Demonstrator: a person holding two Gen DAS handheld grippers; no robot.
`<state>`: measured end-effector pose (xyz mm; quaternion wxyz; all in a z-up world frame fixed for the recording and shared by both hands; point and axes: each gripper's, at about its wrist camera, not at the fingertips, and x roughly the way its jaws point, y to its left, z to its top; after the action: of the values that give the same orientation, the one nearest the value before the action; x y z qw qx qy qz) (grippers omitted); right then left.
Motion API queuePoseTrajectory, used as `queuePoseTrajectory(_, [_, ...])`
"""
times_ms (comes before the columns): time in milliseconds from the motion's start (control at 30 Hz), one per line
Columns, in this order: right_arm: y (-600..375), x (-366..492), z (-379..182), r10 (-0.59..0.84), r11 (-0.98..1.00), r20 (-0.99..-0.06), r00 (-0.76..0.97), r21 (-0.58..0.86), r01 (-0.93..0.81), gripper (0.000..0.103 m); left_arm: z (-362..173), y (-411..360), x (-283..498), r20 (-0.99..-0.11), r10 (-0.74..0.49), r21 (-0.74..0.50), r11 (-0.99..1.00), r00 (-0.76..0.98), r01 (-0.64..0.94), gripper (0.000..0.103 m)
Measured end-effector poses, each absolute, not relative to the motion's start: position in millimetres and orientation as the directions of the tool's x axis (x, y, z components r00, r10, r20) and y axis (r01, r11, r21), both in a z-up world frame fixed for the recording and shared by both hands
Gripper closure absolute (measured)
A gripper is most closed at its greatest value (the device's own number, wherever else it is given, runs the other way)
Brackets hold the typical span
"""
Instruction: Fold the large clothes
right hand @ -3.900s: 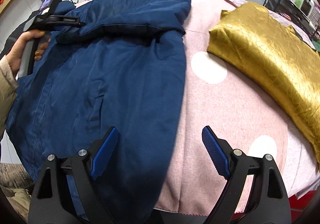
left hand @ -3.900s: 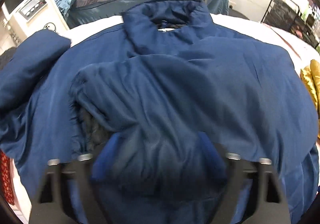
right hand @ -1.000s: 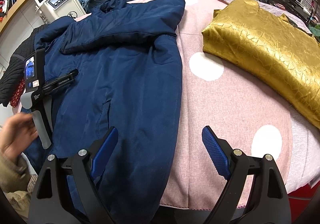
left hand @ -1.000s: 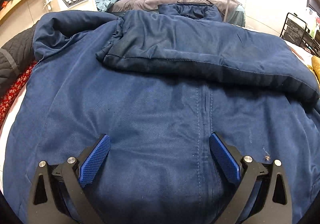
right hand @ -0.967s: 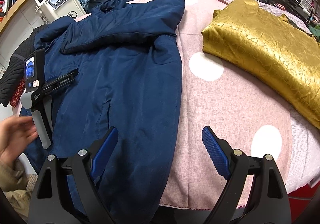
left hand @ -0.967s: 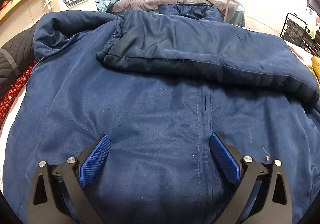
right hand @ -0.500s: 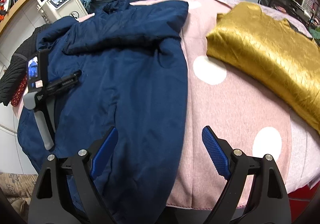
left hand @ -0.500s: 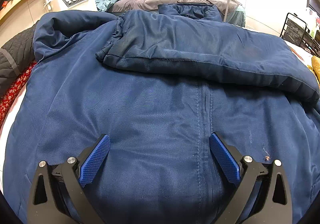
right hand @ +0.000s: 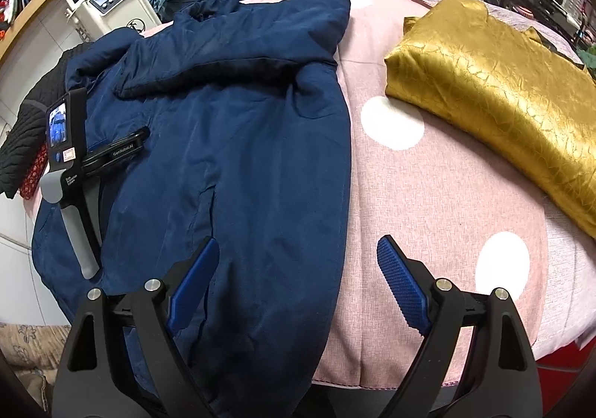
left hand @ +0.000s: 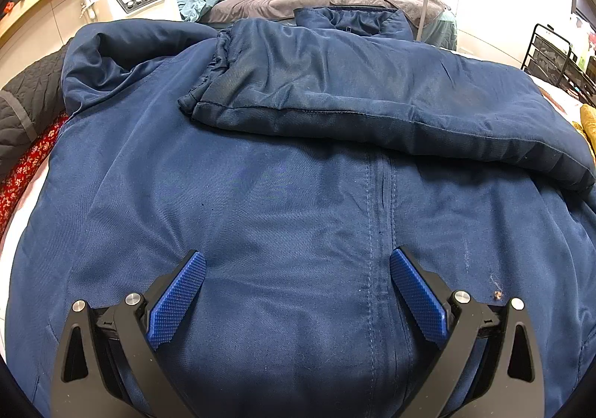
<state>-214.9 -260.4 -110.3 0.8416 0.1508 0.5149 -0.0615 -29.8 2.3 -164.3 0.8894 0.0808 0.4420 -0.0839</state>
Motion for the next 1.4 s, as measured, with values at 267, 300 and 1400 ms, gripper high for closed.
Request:
queuePoseTrajectory(267, [-257.0,-210.6,-105.4,0.037,0.953,-0.886,0.461,0.17,0.251,0.017,-164.2,2.3,-29.8,-0.8,-0.078,0.07,0.973,0.595,0.221,0.005])
queuePoseTrajectory(300, [-256.5,-210.3,-105.6,0.036,0.954,-0.887,0.459,0.168,0.25,0.017,-164.2,2.4,-29.8,-0.8,-0.078,0.07,0.973,0.595,0.221,0.005])
queuePoseTrajectory(1400, [-238.2,-176.0,-81.7,0.032,0.972,-0.88,0.475,0.138,0.19,0.017,-164.1,2.9,-30.5,-0.799,-0.079,0.069,0.973,0.597,0.221,0.005])
